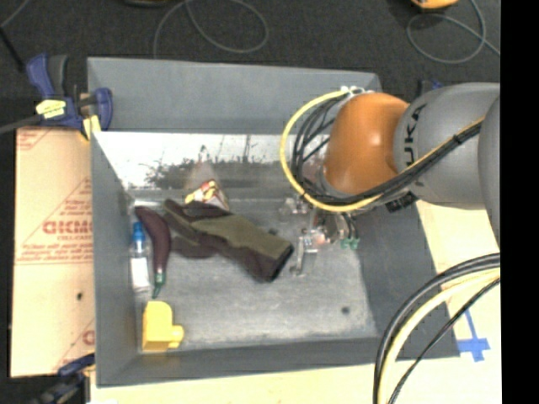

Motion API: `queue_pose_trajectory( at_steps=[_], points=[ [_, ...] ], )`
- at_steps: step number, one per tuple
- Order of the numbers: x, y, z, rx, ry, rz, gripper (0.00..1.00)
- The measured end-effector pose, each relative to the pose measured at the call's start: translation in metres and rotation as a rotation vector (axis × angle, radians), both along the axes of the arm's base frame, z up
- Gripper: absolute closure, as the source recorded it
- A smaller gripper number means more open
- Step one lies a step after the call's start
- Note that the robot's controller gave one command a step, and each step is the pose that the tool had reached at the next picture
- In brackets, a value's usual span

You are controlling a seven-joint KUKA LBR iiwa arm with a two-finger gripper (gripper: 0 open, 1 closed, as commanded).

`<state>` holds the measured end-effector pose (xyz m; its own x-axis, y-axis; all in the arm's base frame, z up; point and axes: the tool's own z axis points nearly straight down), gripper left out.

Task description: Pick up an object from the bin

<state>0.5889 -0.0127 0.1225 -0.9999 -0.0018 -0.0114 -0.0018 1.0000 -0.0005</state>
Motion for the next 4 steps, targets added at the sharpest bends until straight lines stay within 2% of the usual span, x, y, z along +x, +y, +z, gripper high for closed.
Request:
queue_pose_trajectory(
  at_steps=[1, 2, 4],
  points=[
    [-0.014, 0.001, -0.023, 0.002, 0.003, -0.245, 1.0],
    [-0.014, 0.001, -0.023, 0.002, 0.003, -0.245, 1.0],
    [0.037, -0.005, -0.04, -0.001, -0.003, -0.077, 1.0]
  ],
)
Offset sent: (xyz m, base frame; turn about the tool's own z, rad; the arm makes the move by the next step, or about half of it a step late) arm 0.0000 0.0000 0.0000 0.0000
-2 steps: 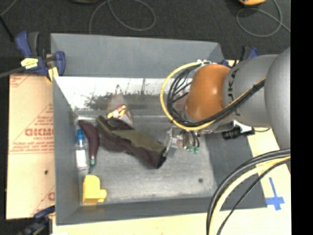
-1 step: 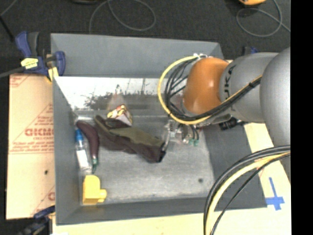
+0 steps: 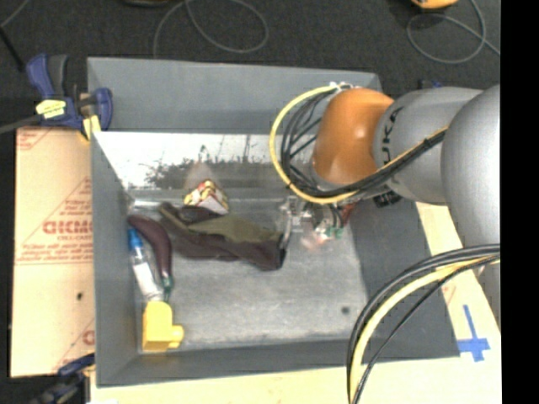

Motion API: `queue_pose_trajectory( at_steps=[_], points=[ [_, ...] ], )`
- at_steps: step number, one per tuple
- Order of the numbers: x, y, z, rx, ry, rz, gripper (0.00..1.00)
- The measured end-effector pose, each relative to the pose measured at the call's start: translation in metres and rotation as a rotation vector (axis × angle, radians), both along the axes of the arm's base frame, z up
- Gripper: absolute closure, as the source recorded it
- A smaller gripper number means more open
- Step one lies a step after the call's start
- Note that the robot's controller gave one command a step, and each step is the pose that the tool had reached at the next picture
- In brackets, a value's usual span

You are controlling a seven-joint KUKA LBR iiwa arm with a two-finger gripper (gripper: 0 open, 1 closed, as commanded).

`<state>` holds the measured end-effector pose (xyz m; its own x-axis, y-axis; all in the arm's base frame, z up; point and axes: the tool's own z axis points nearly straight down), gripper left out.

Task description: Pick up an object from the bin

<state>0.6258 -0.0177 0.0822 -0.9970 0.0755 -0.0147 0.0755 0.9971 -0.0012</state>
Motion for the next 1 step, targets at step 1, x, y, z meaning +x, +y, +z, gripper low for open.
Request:
queue_pose_trajectory(
  at_steps=[1],
  points=[
    [-0.0505, -0.0049, 0.138, -0.001, 0.0, 0.007, 1.0]
  ],
)
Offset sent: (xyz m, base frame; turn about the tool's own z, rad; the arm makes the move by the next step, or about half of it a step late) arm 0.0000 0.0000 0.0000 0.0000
